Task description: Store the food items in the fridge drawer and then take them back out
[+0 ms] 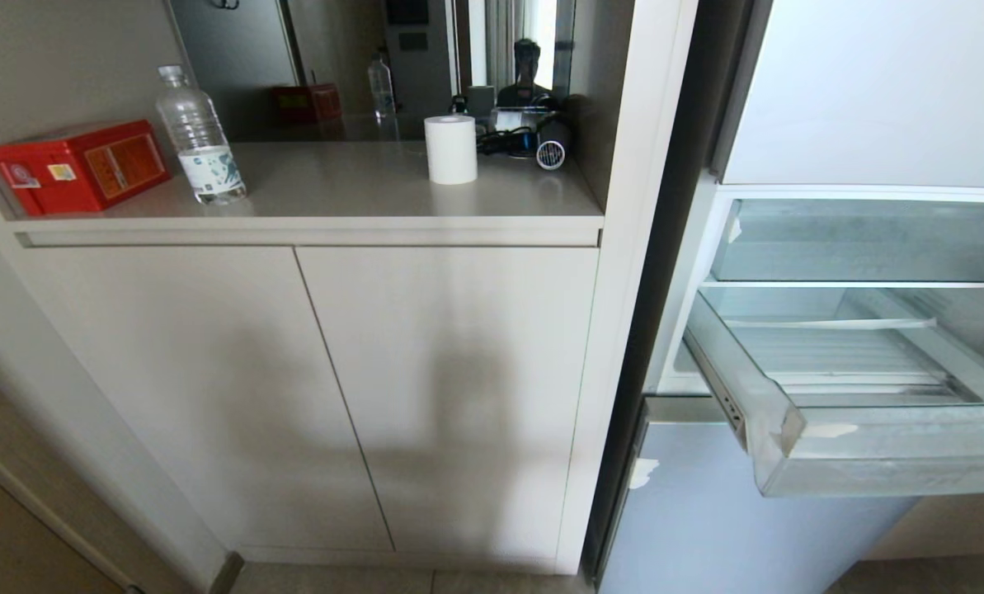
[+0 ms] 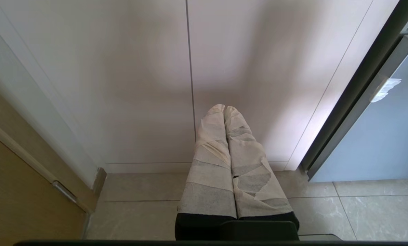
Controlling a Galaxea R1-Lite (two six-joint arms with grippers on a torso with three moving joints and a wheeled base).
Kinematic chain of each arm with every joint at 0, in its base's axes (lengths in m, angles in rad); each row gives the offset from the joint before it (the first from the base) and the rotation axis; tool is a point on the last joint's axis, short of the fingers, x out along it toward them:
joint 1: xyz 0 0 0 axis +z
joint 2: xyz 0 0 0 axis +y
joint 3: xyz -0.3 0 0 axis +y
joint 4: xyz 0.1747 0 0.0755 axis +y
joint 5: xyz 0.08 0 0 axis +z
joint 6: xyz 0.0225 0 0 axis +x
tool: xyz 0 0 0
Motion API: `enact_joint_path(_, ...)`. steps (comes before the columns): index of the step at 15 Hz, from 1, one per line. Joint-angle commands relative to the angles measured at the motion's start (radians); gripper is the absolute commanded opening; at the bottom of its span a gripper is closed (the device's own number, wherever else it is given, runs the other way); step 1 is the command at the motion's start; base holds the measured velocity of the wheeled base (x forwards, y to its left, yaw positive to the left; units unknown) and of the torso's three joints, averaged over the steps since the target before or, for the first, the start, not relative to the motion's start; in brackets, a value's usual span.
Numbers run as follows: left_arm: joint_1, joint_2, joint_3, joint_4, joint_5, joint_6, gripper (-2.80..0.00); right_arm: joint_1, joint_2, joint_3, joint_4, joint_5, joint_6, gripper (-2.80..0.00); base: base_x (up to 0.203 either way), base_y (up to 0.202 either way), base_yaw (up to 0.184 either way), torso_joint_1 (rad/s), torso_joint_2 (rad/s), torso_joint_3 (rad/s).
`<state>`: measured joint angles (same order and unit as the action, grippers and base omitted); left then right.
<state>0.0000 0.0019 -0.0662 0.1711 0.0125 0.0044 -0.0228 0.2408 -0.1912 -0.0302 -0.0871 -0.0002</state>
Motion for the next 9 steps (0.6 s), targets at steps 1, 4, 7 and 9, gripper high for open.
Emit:
enact_joint_path(1,0.0,0.0,0.0,0.001,0.001,0.0,-2.8,-0.016,0.212,-0.059,-0.001,-0.002,0.01,-2.8,0.0,0.0,0.0,0.0,0.0,0.0)
enact_joint_path(4,0.0,0.0,0.0,0.001,0.0,0.0,-2.8,-0.046,0.523,-0.213,-0.003,-0.001,0.065,-2.8,0.0,0.0,0.0,0.0,0.0,0.0)
enact_joint_path(7,0.0,0.0,0.0,0.001,0.001,0.0,-2.8,-0.063,0.844,-0.421,-0.007,-0.001,0.126,-2.8,0.0,0.0,0.0,0.0,0.0,0.0)
enact_joint_path(9,0.0,0.0,0.0,0.001,0.001,0.0,-2.8,-0.075,1.027,-0.56,-0.008,-0.001,0.15,-2.8,0.0,0.0,0.0,0.0,0.0,0.0)
